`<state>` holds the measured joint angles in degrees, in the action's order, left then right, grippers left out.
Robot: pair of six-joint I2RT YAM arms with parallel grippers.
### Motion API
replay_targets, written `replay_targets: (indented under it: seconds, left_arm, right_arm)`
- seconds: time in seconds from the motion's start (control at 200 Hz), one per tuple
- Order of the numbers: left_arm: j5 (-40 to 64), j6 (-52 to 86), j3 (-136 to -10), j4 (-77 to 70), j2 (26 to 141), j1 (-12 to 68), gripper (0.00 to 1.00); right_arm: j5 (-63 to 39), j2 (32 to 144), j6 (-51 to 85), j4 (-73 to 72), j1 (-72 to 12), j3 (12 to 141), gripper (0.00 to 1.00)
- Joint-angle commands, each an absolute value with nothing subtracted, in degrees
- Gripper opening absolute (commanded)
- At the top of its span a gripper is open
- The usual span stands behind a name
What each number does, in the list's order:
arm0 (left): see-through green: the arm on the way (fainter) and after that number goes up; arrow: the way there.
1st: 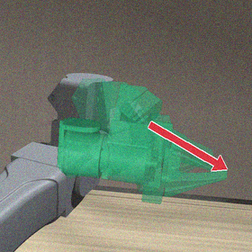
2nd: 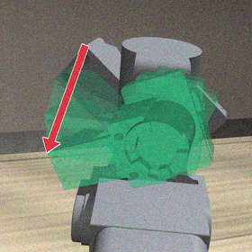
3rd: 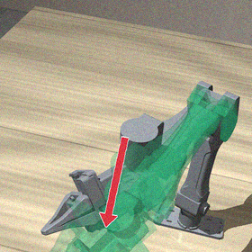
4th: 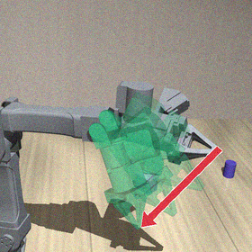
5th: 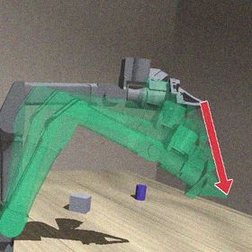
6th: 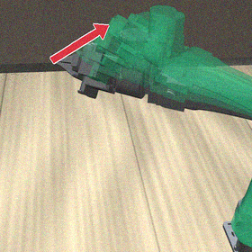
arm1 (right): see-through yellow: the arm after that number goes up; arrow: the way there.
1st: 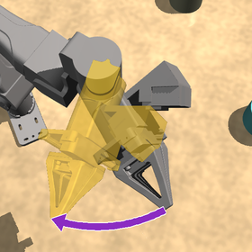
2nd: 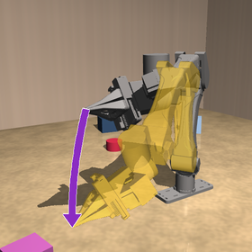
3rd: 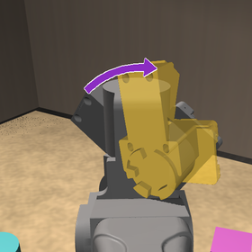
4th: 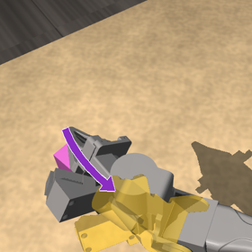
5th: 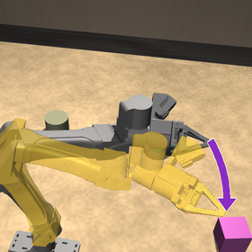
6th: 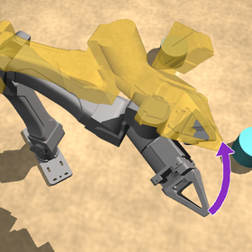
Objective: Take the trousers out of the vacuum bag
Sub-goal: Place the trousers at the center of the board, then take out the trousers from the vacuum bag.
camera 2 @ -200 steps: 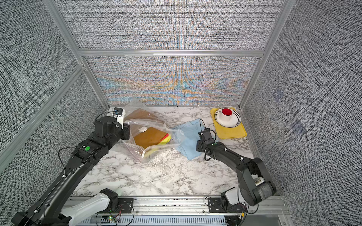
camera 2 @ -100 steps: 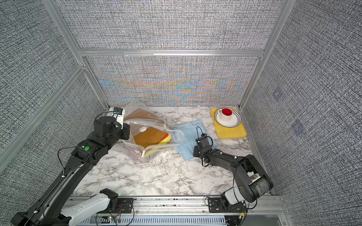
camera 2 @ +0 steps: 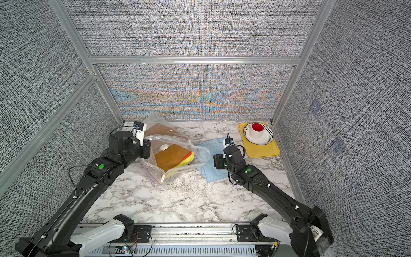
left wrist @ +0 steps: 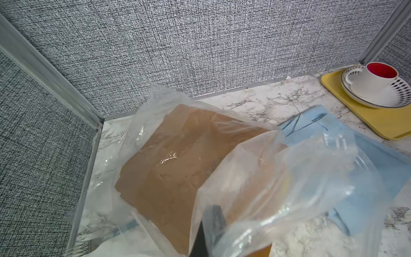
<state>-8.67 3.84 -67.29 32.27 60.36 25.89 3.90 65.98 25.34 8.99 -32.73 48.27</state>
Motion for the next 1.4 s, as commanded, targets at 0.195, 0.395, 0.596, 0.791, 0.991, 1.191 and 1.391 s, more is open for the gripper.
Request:
replay_targets:
  seconds: [0.195, 0.395, 0.596, 0.791, 0.991, 1.191, 1.391]
  left_arm:
    - [6.97, 1.73, -69.8, 27.63, 63.71, 26.63, 0.0]
    - [6.14, 2.13, -70.83, 27.19, 65.98, 27.82, 0.0]
    - [3.01, 2.46, -73.69, 27.26, 68.25, 28.67, 0.0]
    - [0.37, 2.84, -74.75, 26.29, 69.59, 30.05, 0.0]
    - [-2.32, 2.26, -74.88, 26.02, 69.89, 31.7, 0.0]
    - [-4.88, -0.02, -74.47, 26.89, 68.08, 32.34, 0.0]
    - [-0.34, -3.8, -71.28, 26.39, 65.16, 32.43, 0.0]
  right_arm:
    - [-5.9, 76.88, 23.91, -3.28, -43.66, 55.41, 0.61]
    - [-5.71, 88.08, 24.54, -7.11, -49.73, 60.66, 0.61]
    - [-5.68, 94.35, 27.7, -8.76, -51.26, 62.58, 0.61]
    - [-4.32, 98.37, 33.33, -8.37, -51.25, 65.21, 0.61]
    - [-3.85, 102.13, 37.47, -6.66, -50.3, 68.29, 0.62]
    - [-4.23, 103.39, 39.9, -5.86, -48.82, 68.52, 0.63]
    - [-5.35, 103.93, 40.76, -6.69, -47.21, 67.74, 0.63]
